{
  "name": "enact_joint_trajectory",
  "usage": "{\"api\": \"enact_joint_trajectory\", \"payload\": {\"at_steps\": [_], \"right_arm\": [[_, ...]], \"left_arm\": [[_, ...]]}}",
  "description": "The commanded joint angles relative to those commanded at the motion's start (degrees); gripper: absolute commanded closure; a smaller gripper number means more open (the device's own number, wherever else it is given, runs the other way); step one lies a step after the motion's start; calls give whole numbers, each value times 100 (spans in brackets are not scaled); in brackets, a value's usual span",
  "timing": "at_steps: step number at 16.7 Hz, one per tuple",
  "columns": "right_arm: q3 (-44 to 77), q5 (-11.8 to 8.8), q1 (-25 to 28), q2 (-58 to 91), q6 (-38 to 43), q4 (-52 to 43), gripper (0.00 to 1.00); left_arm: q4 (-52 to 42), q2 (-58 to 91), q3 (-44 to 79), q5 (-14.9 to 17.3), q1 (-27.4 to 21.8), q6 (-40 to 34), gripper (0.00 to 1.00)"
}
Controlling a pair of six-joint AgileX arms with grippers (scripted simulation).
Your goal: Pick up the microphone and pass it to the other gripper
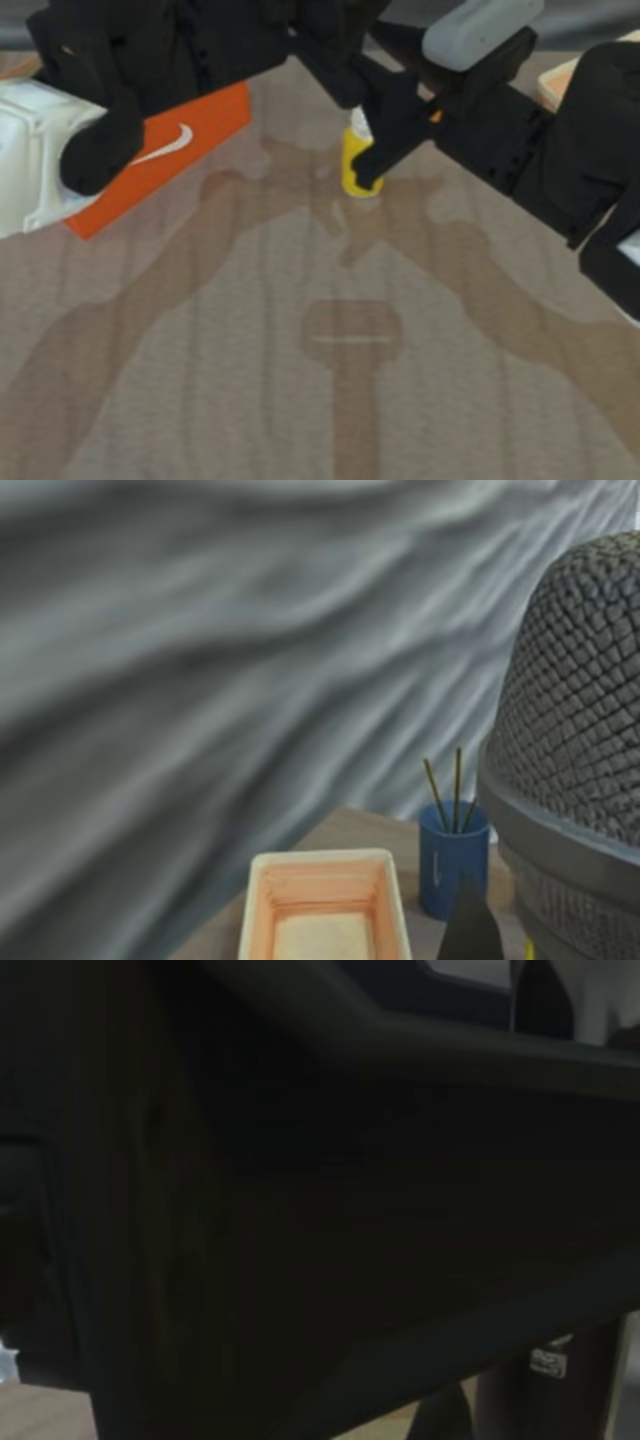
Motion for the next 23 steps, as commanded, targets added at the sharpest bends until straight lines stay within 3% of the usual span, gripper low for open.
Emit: {"api": "enact_joint_trajectory", "payload": {"at_steps": [4, 5, 14, 23], "right_arm": [[0, 0, 0, 0, 0, 0, 2], [0, 0, 0, 0, 0, 0, 0], [-59, 29, -30, 26, -27, -7, 0], [-1410, -229, -213, -1556, -16, -228, 0]], "left_arm": [[0, 0, 0, 0, 0, 0, 100], [0, 0, 0, 0, 0, 0, 100], [-12, -40, 34, -26, 13, 29, 100], [-39, -471, -373, 749, 908, 16, 100]]}}
